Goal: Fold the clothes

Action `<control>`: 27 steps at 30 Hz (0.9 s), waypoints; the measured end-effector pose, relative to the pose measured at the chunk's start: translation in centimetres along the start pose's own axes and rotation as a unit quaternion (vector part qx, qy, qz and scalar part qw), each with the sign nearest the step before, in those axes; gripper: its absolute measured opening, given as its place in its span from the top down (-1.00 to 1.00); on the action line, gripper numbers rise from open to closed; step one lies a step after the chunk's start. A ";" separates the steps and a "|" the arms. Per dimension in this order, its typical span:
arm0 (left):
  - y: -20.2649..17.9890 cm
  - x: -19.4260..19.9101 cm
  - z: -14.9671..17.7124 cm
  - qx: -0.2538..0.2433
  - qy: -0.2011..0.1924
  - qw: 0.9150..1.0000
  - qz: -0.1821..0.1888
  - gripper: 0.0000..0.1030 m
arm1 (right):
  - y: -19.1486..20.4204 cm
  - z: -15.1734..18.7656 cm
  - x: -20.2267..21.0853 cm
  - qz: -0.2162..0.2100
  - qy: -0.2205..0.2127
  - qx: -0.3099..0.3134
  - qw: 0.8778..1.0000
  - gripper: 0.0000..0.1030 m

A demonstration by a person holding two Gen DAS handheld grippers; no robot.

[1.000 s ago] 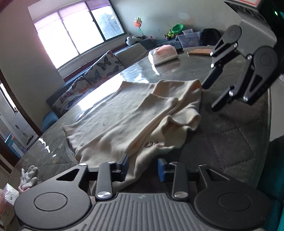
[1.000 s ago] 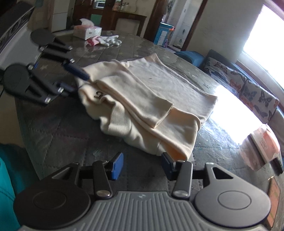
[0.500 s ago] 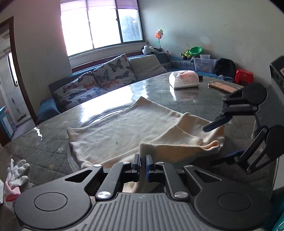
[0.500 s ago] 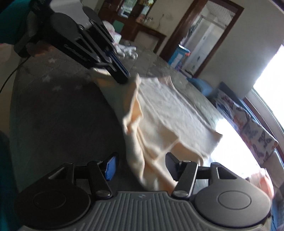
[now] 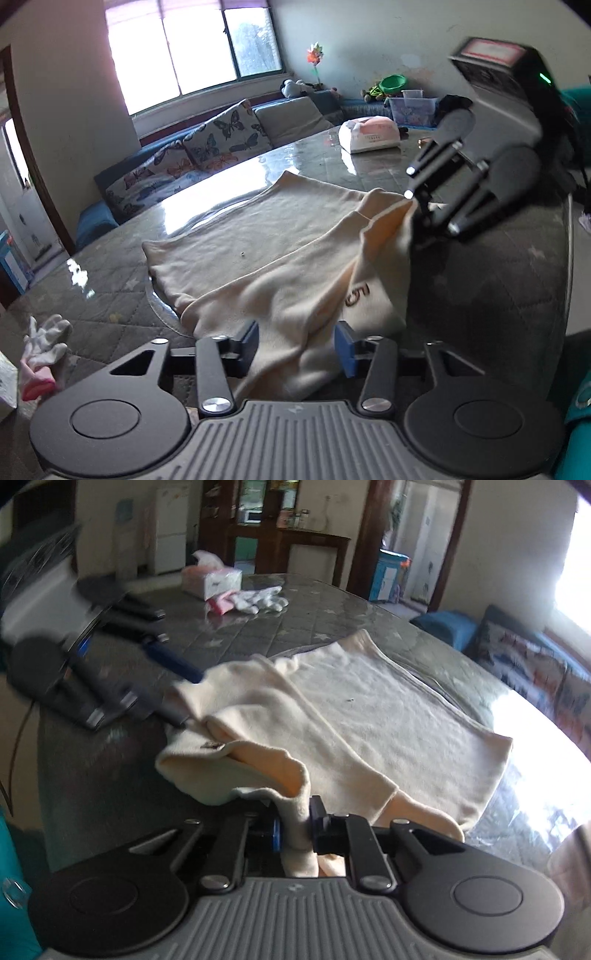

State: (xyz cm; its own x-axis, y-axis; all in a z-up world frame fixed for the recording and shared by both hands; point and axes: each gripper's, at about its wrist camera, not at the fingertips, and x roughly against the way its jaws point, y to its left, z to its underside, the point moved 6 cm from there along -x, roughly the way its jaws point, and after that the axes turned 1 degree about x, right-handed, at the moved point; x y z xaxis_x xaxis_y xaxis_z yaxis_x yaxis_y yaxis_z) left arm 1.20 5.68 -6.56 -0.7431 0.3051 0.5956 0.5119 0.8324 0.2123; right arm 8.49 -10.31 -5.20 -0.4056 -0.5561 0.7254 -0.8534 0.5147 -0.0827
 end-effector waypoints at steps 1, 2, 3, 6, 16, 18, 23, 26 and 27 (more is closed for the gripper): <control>-0.4 0.1 0.1 -0.011 0.001 1.000 0.002 -0.08 | -0.4 -0.2 0.1 -0.007 0.000 -0.013 1.000 0.75; -0.7 0.0 0.2 -0.022 0.001 1.000 0.001 -0.09 | -0.6 -0.4 0.1 -0.011 0.000 -0.020 1.000 0.75; -1.1 -0.2 0.3 -0.034 0.003 0.999 0.000 -0.11 | -0.9 -0.6 0.1 -0.019 0.001 -0.034 0.999 0.75; -1.8 -1.1 0.6 -0.063 0.007 0.998 -0.010 -0.12 | -1.6 -1.0 0.2 -0.032 -0.001 -0.063 0.997 0.75; -0.6 -2.6 0.4 -0.058 0.017 0.998 0.001 0.84 | -0.8 -0.8 0.5 -0.011 -0.019 -0.058 0.998 0.84; -0.3 -1.9 0.2 -0.046 0.012 0.999 0.005 0.87 | -0.2 -0.6 1.0 -0.007 -0.026 -0.048 0.998 0.84; -0.7 0.5 -0.2 -0.033 0.004 0.999 0.020 0.88 | 1.4 -0.4 3.3 -0.014 -0.038 -0.026 0.999 0.85; -1.5 2.7 -0.2 -0.026 0.000 0.999 0.031 0.88 | 2.9 -0.1 5.3 -0.025 -0.037 -0.014 0.999 0.85; -1.8 3.6 -0.2 -0.025 -0.003 0.999 0.035 0.88 | 3.5 0.1 6.0 -0.031 -0.037 -0.010 0.999 0.85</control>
State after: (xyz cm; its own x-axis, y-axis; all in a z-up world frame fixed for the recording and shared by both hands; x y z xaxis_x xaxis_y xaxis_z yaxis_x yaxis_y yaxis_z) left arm -2.28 5.21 -4.68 -0.7071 0.3638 0.6063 0.5829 0.7854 0.2085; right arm 3.03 -11.88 -1.22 -0.3769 -0.6333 0.6760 -0.8711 0.4904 -0.0262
